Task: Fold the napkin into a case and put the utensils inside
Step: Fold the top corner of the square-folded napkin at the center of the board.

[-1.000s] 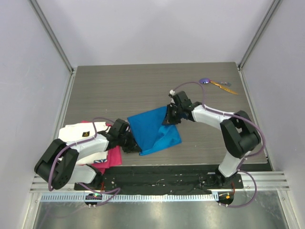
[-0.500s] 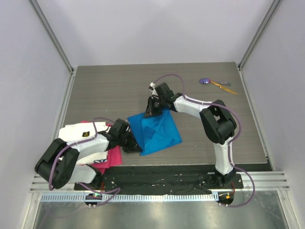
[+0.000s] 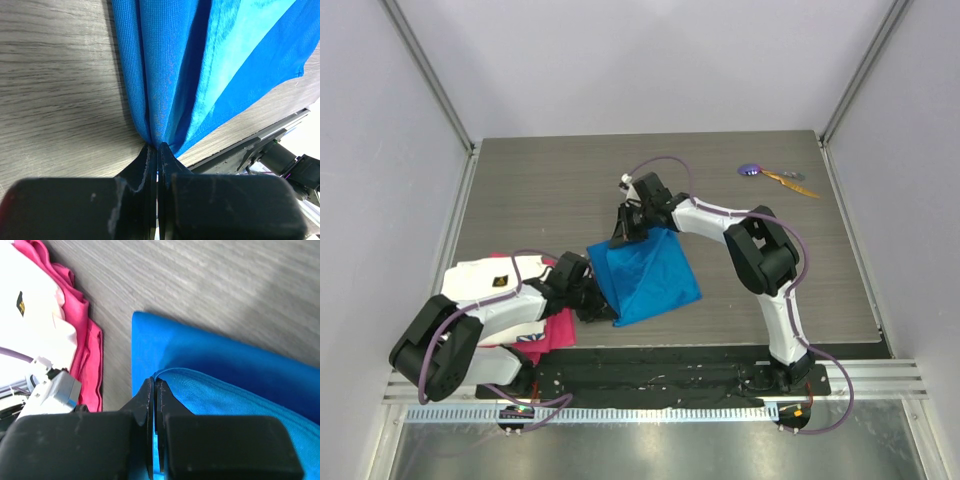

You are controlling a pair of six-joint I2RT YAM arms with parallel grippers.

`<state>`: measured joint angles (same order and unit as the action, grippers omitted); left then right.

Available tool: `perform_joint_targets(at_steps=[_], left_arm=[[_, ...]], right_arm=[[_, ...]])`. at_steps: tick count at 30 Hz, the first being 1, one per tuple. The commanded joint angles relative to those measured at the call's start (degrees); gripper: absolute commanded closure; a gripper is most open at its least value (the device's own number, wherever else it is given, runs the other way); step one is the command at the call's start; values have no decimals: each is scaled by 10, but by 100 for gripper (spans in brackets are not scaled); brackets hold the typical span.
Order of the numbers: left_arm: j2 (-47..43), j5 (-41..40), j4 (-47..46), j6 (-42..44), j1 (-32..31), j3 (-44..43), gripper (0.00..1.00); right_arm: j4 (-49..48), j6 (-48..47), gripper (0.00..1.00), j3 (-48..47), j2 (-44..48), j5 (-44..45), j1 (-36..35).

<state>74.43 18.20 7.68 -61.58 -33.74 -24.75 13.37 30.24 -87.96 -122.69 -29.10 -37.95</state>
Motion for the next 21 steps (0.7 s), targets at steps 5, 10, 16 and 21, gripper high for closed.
perform_joint_targets(at_steps=[5,10,16,21], left_arm=[[-3,-42,52,6,-5,23,100],[-8,-44,55,8,-5,21,100],[-8,-45,57,7,-5,18,100],[-36,-54,84,2,-5,16,84]], right_arm=[[-23,27,99,-50,-30,-30,-6],[-27,32,99,-59,-41,-35,-13],[-18,29,98,-77,-56,-39,-22],[2,13,83,-78,-46,-30,-23]])
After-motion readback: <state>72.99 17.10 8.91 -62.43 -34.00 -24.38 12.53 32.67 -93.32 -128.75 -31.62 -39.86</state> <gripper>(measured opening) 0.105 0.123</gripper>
